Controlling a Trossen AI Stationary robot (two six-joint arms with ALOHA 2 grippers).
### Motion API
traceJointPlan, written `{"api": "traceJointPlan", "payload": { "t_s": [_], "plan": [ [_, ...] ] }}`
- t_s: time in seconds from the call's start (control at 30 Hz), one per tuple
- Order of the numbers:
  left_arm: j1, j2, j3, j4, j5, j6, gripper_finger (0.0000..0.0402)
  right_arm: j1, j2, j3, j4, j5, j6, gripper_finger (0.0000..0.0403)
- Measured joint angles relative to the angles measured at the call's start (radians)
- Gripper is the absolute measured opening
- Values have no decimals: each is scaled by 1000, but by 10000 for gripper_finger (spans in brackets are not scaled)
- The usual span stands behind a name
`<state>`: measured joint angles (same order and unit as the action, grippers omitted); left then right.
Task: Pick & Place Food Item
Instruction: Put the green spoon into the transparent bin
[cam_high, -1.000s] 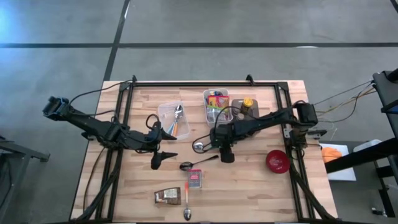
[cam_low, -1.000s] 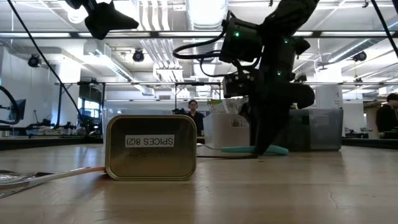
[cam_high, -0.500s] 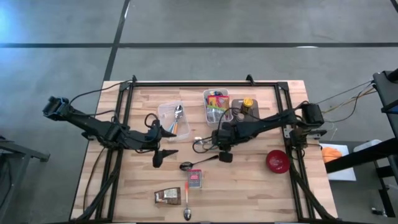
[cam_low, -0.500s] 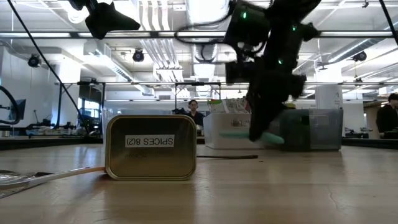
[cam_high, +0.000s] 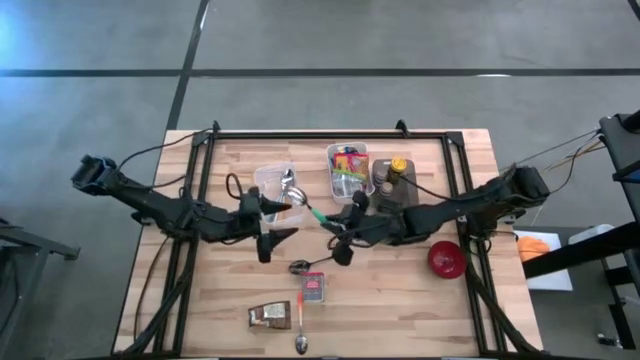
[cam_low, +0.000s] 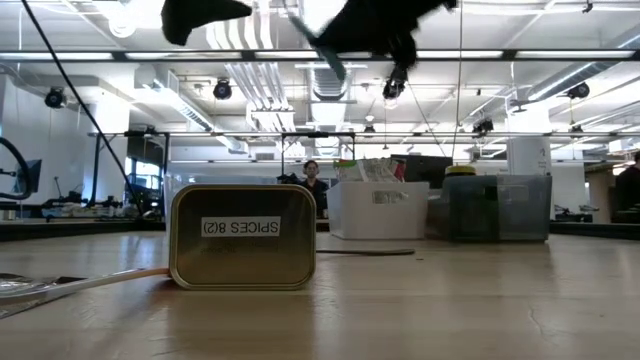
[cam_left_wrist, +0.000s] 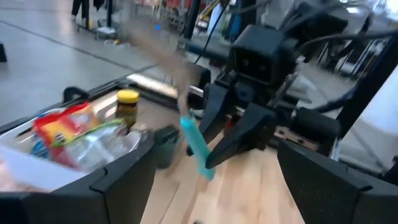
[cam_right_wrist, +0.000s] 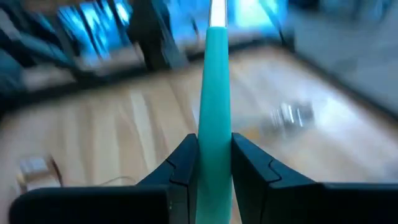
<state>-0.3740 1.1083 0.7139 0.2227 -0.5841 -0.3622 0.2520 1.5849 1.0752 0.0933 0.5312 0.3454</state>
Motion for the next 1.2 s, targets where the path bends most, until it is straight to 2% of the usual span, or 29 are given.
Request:
{"api": "traceJointPlan", "payload": {
  "t_s": [0.1,0.17,0.23,0.37,0.43,0.57,0.8,0.93,1.2],
  "plan": [
    [0,68,0,139,-2,18,334,-1,30,1,212,4,-99,59],
    [0,116,0,230,-33,24,334,-2,52,2,286,8,-141,59],
    [0,158,0,312,-90,57,334,-1,64,9,302,20,-152,59],
    [5,220,1,434,-112,123,331,-2,89,29,314,23,-164,59],
    [7,228,1,441,-116,136,318,-2,101,43,317,23,-171,59],
    [16,226,1,441,-120,149,259,0,102,61,321,23,-192,59],
    [15,216,1,428,-116,179,126,15,98,62,317,16,-201,59],
    [15,216,1,421,-78,178,43,24,99,62,314,15,-210,59],
    [14,214,1,416,-57,164,39,32,99,60,326,18,-232,59]
  ]
}}
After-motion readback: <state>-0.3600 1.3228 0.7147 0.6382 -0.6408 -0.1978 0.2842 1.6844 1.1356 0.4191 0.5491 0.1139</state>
